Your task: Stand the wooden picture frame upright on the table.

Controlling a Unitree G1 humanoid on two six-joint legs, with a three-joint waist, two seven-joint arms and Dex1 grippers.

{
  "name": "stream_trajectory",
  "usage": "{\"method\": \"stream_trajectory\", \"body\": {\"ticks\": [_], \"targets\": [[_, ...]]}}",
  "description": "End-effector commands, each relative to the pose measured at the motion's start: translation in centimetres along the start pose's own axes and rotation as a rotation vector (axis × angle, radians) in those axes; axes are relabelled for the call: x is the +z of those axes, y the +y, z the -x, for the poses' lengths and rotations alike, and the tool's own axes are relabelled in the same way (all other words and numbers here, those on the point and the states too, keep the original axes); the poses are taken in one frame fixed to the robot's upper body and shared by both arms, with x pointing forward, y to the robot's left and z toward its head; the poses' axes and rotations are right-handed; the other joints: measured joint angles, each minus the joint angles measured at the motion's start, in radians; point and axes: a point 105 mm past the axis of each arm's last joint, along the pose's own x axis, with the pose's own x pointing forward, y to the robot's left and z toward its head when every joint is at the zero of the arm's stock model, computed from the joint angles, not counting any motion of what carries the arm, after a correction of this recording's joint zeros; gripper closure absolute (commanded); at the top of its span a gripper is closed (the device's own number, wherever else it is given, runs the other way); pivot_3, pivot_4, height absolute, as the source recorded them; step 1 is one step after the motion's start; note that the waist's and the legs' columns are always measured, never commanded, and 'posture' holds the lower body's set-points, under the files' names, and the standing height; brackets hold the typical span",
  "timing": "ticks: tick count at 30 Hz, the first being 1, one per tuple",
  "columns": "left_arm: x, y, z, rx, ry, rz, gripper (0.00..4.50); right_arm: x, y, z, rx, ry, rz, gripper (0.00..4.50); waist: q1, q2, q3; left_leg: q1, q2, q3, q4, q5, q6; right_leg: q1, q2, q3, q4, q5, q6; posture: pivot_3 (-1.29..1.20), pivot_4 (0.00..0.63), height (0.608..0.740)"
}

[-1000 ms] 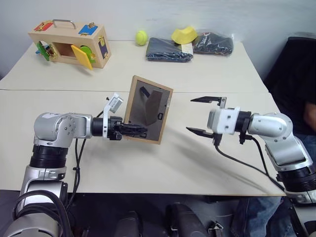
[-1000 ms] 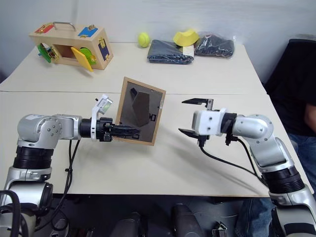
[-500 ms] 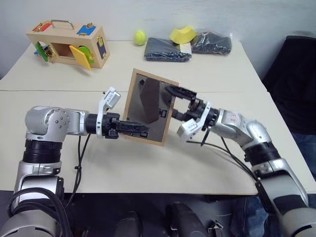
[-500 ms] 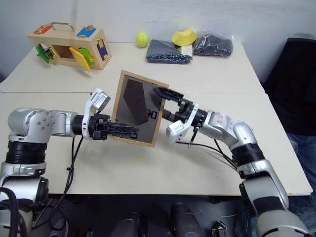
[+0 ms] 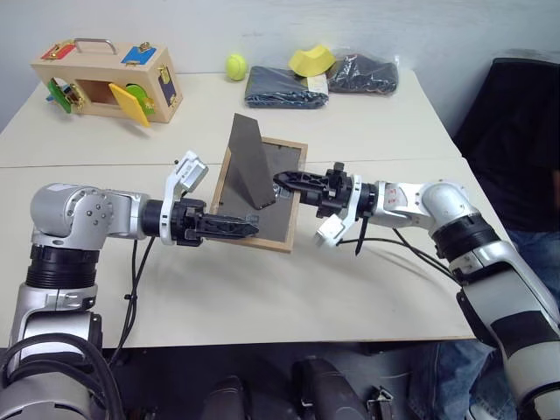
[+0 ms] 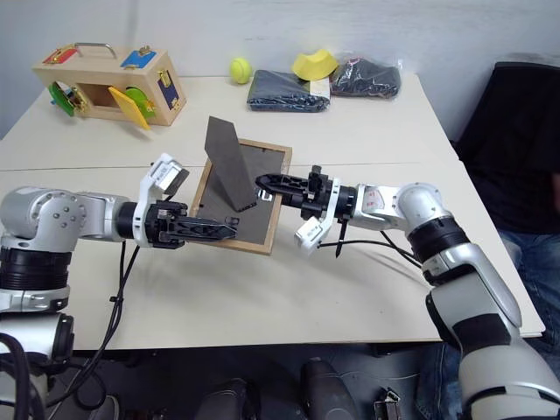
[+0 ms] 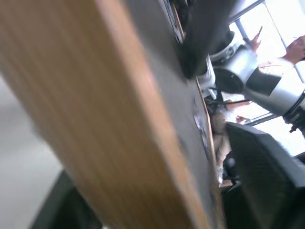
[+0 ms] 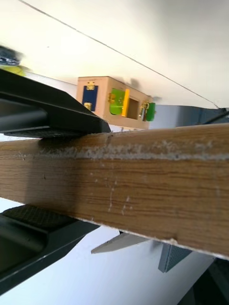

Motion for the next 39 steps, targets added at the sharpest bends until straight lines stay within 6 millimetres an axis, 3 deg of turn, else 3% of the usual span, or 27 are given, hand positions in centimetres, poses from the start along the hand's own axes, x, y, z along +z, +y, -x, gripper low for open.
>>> {"method": "stream_trajectory", "body": {"ticks": [1, 7, 10, 15, 19, 22, 26, 29, 33, 39], "targets": [[0.8, -0.7, 2.7, 0.076, -0.058, -0.071, 0.0, -0.7, -1.3, -0.2, -0.053, 0.015, -0.007, 3.25, -0.006, 0.0, 0.0, 0.0, 0.0, 0.0, 0.0, 0.0, 0.0, 0.0, 0.0, 0.0, 0.0, 0.0, 0.0, 0.0, 0.15, 0.74], [0.3, -2.9, 6.9, 0.169, -0.108, -0.202, 0.0, -1.2, -1.0, 0.6, -0.024, 0.042, -0.057, 3.25, -0.014, 0.0, 0.0, -0.001, 0.0, 0.0, -0.001, 0.0, 0.0, -0.002, 0.0, 0.001, 0.001, 0.0, 0.0, 0.0, 0.15, 0.74], [-0.3, -5.1, 8.1, 0.274, -0.123, -0.462, 0.0, 0.1, 1.3, 1.9, 0.099, 0.012, -0.314, 3.25, -0.014, 0.0, 0.0, -0.001, 0.0, 0.0, -0.001, 0.0, 0.0, -0.001, 0.0, 0.001, 0.0, 0.0, -0.001, 0.0, 0.15, 0.74], [-0.5, -6.7, 7.3, 0.245, -0.221, -0.544, 0.0, 0.7, 1.0, 2.5, 0.036, 0.106, -0.8, 3.25, 0.001, -0.002, 0.0, 0.002, 0.001, -0.006, 0.001, -0.001, 0.001, 0.009, 0.0, -0.004, -0.005, 0.0, 0.0, 0.0, 0.15, 0.74], [-0.5, -6.7, 7.0, 0.248, -0.243, -0.557, 0.0, 1.2, 0.6, 3.0, -0.02, 0.138, -1.431, 3.25, 0.014, -0.001, 0.001, 0.001, 0.001, -0.009, 0.003, -0.001, 0.003, 0.011, -0.001, -0.005, -0.002, 0.001, 0.002, 0.0, 0.15, 0.74], [-0.5, -6.3, 6.9, 0.287, -0.226, -0.599, 0.0, 3.0, 1.4, 3.2, 0.065, 0.162, -1.848, 3.25, 0.022, -0.001, 0.001, 0.001, 0.001, -0.011, 0.002, -0.002, 0.003, 0.011, -0.001, -0.007, -0.003, 0.001, 0.002, 0.0, 0.15, 0.74], [-0.1, -5.7, 6.2, 0.334, -0.25, -0.711, 0.0, 5.3, 3.0, 3.3, 0.167, 0.211, -2.073, 3.25, 0.032, -0.001, 0.001, 0.0, 0.001, -0.012, 0.001, -0.002, 0.003, 0.011, -0.002, -0.008, -0.008, 0.001, 0.002, 0.0, 0.15, 0.74], [-0.1, -5.6, 5.9, 0.319, -0.243, -0.741, 0.0, 6.6, 4.6, 3.4, 0.242, 0.26, -2.145, 3.25, 0.035, -0.001, 0.001, 0.0, 0.001, -0.012, 0.001, -0.002, 0.003, 0.011, -0.002, -0.007, -0.009, 0.001, 0.002, 0.0, 0.15, 0.74], [0.3, -5.8, 5.9, 0.287, -0.236, -0.729, 0.0, 7.6, 5.1, 3.5, 0.276, 0.257, -2.228, 3.25, 0.042, -0.001, 0.001, 0.001, 0.001, -0.011, 0.0, -0.002, 0.004, 0.011, -0.001, -0.007, -0.009, 0.001, 0.002, 0.0, 0.15, 0.74], [0.7, -5.7, 5.9, 0.263, -0.222, -0.713, 0.0, 8.5, 4.7, 3.9, 0.316, 0.236, -2.276, 1.27, 0.045, -0.002, 0.001, 0.0, 0.0, -0.011, 0.0, -0.003, 0.005, 0.01, -0.002, -0.007, -0.009, 0.001, 0.002, 0.0, 0.15, 0.74]]}}
